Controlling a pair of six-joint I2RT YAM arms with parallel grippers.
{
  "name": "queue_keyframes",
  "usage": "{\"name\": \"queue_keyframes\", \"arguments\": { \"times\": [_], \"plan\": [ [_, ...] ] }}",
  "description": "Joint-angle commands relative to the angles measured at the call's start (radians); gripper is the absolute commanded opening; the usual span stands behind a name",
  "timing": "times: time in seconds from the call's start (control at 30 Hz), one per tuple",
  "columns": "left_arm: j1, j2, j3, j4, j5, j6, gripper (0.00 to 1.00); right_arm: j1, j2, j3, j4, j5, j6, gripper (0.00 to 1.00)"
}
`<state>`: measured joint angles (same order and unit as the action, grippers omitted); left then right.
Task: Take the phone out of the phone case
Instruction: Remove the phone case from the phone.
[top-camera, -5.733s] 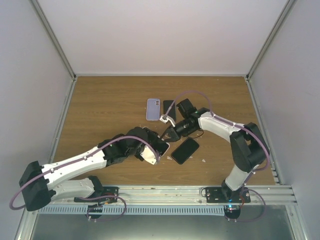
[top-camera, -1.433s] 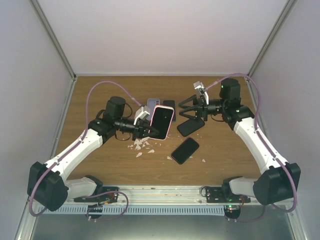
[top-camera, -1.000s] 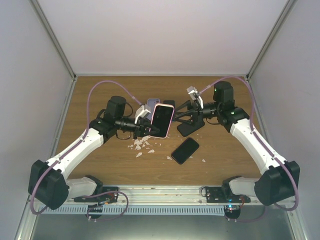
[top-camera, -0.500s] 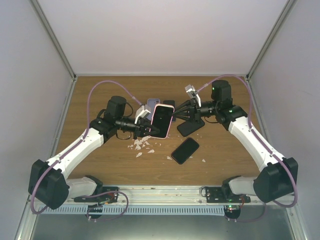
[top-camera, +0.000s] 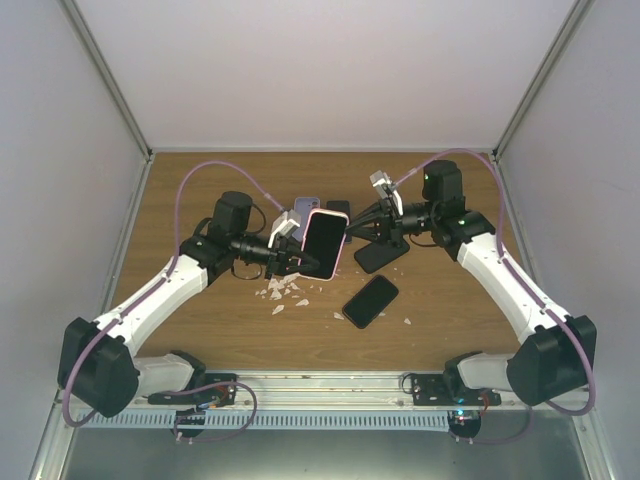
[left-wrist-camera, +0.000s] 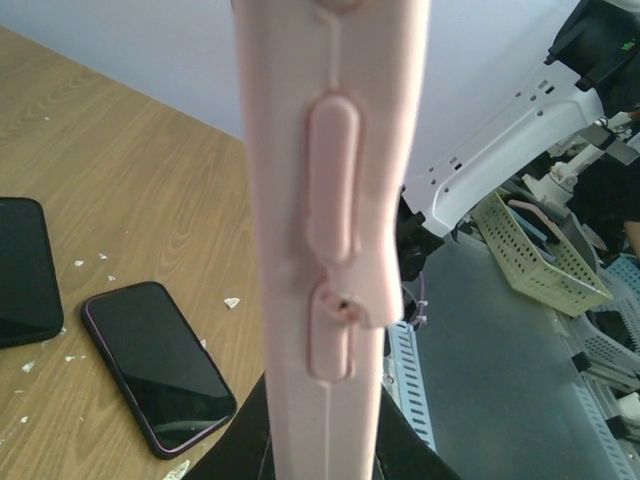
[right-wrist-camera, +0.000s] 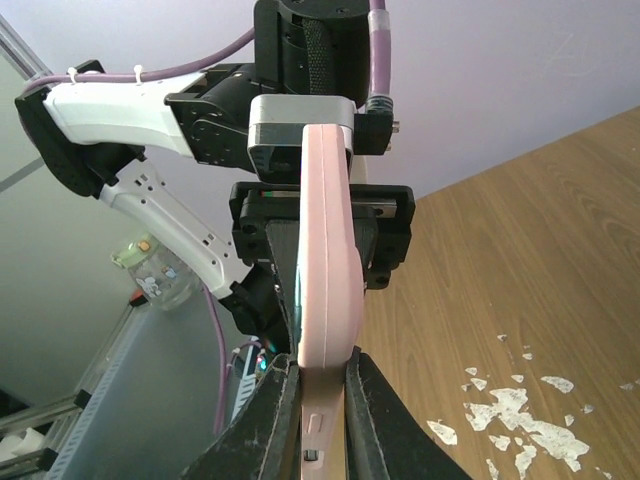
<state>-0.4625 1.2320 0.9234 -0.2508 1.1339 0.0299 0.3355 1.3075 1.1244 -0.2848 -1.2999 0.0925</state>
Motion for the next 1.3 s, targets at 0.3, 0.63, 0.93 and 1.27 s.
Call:
{"name": "queue_keyframes", "arguments": {
  "times": [0.3, 0.63, 0.93, 1.27],
  "plan": [
    [-0.005, 0.000, 0.043, 0.128, 0.253, -0.022, 0.00, -0.017, 0.002, 0.023, -0.012, 0.033, -0.059, 0.00],
    [-0.010, 0.000, 0.045, 0.134, 0.298, -0.025, 0.00, -0.021, 0.007, 0.021, 0.004, 0.032, -0.060, 0.01],
    [-0.019, -0.006, 0.052, 0.146, 0.328, -0.027, 0.00, -0.023, 0.005, -0.009, 0.058, -0.025, -0.053, 0.00],
    [-0.035, -0.003, 0.059, 0.231, 0.313, -0.094, 0.00, -0.001, 0.009, -0.015, 0.067, 0.063, -0.019, 0.01]
  ]
}}
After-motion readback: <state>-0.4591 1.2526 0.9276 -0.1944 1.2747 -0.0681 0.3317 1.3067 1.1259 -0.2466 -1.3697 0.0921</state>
